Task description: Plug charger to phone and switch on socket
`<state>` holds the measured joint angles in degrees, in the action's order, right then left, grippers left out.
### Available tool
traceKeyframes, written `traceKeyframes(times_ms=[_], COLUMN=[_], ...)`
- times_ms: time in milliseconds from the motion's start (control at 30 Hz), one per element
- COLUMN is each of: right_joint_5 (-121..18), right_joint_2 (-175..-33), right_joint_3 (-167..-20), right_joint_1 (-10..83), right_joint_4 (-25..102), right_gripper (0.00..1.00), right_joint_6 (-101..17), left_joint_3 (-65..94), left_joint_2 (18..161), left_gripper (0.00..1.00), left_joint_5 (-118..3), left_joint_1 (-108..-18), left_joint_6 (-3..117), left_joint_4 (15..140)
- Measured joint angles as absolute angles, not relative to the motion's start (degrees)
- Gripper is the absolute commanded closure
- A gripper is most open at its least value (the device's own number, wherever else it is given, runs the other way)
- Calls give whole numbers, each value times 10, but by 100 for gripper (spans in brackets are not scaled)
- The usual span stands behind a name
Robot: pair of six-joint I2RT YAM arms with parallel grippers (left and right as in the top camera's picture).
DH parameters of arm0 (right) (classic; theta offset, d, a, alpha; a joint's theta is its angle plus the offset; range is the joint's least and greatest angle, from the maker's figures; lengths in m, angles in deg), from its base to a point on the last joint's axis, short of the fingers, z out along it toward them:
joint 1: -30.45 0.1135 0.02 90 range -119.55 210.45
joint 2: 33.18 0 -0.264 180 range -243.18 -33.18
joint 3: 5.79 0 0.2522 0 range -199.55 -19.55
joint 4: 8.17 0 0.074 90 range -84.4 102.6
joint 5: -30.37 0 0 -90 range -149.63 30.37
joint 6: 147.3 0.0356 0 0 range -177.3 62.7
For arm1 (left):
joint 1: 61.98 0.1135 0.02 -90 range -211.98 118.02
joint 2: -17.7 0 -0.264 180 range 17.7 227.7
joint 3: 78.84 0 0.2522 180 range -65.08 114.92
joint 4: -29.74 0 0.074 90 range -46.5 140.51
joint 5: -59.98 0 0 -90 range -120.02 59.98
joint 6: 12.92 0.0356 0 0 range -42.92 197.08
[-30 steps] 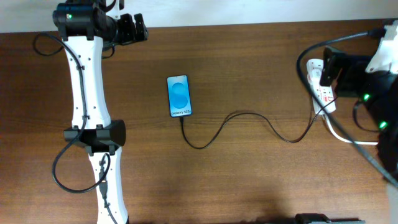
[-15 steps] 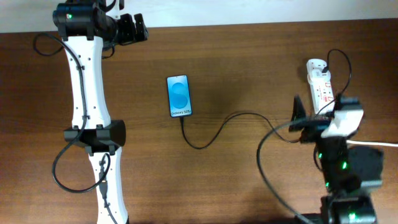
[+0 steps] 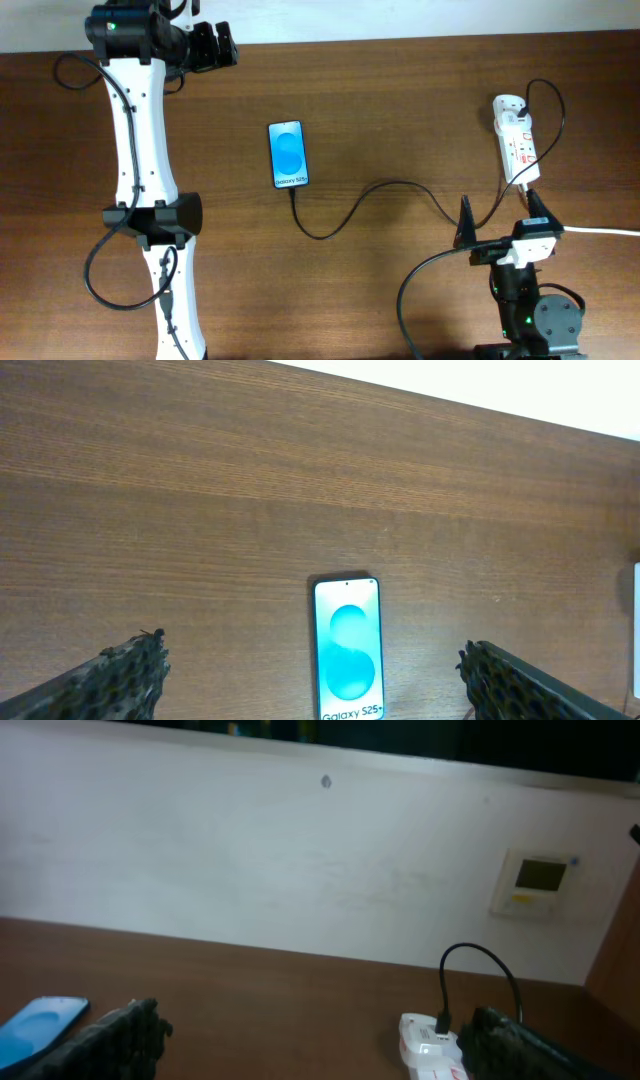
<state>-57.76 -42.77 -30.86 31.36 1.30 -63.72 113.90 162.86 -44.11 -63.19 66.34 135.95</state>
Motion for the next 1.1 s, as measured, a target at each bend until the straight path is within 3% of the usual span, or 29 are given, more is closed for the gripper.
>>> traceKeyframes(times_ms=[300, 1100], right_joint_5=[-528, -489], right_joint_2=[-386, -341], right_joint_3=[-267, -202], right_joint_1=[314, 314], right_joint_4=[10, 88], right_gripper=[2, 2], right_joint_6=[-723, -731], left_joint_3=[1139, 1139], left_joint_2=[1629, 1629], left_gripper=[1, 1], left_joint_5=[-441, -441], left_joint_1=[-632, -632], left_joint_6=[663, 663], left_joint_4=[1359, 1359])
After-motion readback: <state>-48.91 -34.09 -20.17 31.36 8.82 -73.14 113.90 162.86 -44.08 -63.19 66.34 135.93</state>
